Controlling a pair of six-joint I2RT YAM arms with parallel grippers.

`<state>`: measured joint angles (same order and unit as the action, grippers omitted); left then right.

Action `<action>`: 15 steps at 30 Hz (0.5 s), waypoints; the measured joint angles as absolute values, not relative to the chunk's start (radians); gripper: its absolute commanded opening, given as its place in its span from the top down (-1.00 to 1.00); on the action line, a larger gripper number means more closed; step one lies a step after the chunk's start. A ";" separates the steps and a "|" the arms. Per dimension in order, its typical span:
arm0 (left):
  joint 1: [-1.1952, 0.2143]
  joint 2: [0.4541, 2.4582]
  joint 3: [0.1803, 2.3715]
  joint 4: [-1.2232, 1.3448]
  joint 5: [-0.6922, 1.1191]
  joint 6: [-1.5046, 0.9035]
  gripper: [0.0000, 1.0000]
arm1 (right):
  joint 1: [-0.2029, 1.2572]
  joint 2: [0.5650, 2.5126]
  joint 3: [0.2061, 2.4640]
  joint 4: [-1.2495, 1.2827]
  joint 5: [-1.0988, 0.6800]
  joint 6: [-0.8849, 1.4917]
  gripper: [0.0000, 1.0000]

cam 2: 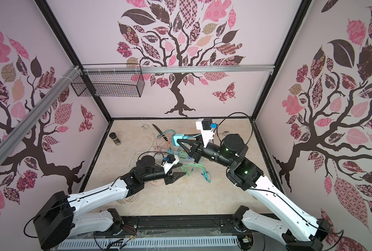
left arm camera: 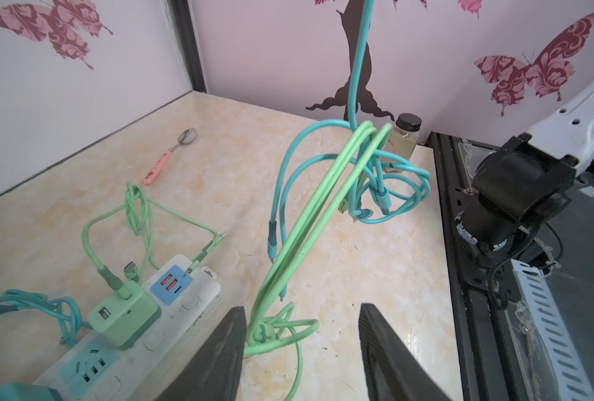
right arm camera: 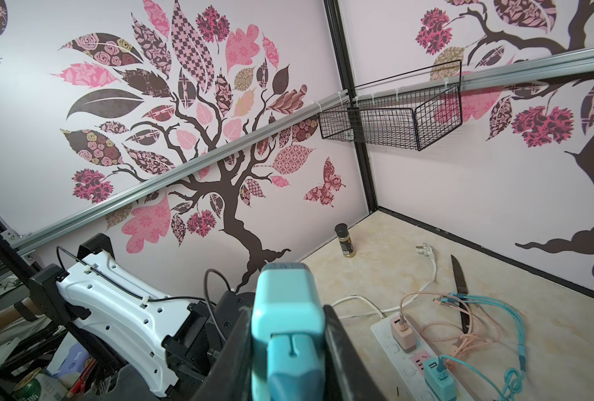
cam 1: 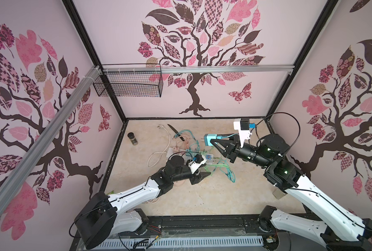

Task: Insert plugs into power strip
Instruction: Brush down the power cord.

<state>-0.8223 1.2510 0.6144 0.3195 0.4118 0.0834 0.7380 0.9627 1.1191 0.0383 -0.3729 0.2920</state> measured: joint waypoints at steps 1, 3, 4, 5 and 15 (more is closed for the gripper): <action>-0.825 1.260 0.614 0.322 0.412 0.084 -0.11 | 0.738 0.963 1.119 0.039 -0.375 0.292 0.83; -0.830 1.280 0.614 0.336 0.410 0.084 -0.10 | 0.738 0.963 1.119 0.042 -0.379 0.293 0.83; -0.831 1.287 0.615 0.343 0.408 0.084 -0.10 | 0.738 0.963 1.119 0.042 -0.381 0.293 0.83; -0.833 1.297 0.616 0.353 0.405 0.084 -0.09 | 0.738 0.963 1.119 0.042 -0.382 0.294 0.83; -0.843 1.365 0.689 0.411 0.394 0.074 0.40 | 0.738 0.958 1.114 0.049 -0.387 0.304 0.84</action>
<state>-0.8429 1.3655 0.6888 0.4107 0.3943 0.0742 0.7380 0.9577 1.1145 0.0486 -0.3870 0.3038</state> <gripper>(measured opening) 0.407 0.301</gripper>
